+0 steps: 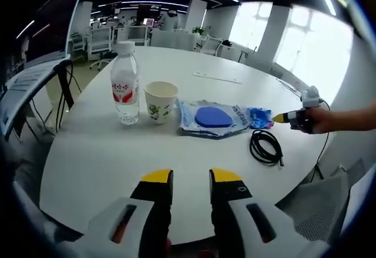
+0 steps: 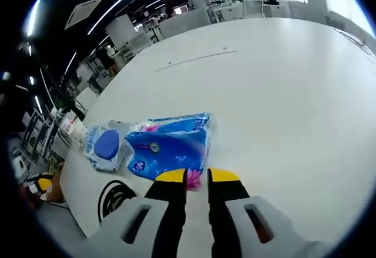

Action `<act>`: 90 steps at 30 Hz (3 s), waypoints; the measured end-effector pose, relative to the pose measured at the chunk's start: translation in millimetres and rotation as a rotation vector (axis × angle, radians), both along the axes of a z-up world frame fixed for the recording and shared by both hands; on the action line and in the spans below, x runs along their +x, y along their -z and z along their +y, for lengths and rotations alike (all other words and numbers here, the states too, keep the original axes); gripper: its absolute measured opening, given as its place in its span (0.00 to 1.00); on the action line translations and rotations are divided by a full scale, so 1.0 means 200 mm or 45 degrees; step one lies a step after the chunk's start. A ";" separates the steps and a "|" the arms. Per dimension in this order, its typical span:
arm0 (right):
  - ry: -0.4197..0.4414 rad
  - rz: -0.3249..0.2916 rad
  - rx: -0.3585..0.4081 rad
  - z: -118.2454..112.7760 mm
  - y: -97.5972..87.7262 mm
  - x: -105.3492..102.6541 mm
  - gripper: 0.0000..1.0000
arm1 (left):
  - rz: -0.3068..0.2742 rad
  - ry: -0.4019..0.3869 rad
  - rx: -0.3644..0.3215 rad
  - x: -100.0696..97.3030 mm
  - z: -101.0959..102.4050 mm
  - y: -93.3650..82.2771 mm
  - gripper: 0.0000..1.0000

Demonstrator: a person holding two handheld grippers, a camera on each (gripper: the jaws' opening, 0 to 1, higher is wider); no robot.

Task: Arrange the tabletop items into an orderly group along one side of the table until the central work area is clear of visible clutter.

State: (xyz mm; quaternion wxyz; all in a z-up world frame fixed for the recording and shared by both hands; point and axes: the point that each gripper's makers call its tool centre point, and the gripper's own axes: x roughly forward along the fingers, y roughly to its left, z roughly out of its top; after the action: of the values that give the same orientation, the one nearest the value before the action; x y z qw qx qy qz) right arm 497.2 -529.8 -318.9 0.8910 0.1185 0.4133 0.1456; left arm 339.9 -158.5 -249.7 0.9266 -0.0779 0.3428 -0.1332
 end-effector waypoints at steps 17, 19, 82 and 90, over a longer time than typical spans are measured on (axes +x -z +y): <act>0.058 0.004 -0.002 -0.08 0.02 0.01 0.00 | -0.008 -0.020 -0.004 0.01 -0.02 -0.03 0.22; 0.066 0.004 -0.006 -0.10 0.02 0.01 0.00 | -0.010 -0.019 -0.006 0.01 -0.03 -0.03 0.22; -0.257 -0.273 0.160 0.28 -0.42 -0.37 0.46 | -0.105 -0.008 -0.030 0.12 0.03 -0.11 0.27; -0.352 -0.276 0.132 0.36 -0.42 -0.56 0.57 | -0.101 -0.003 -0.034 0.10 0.01 -0.10 0.30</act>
State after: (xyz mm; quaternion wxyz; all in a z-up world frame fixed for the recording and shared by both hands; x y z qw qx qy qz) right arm 386.2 -458.3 -235.8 0.8946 0.0898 0.3193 0.2995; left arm 360.4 -156.2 -230.4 0.9386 -0.0854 0.3038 -0.1396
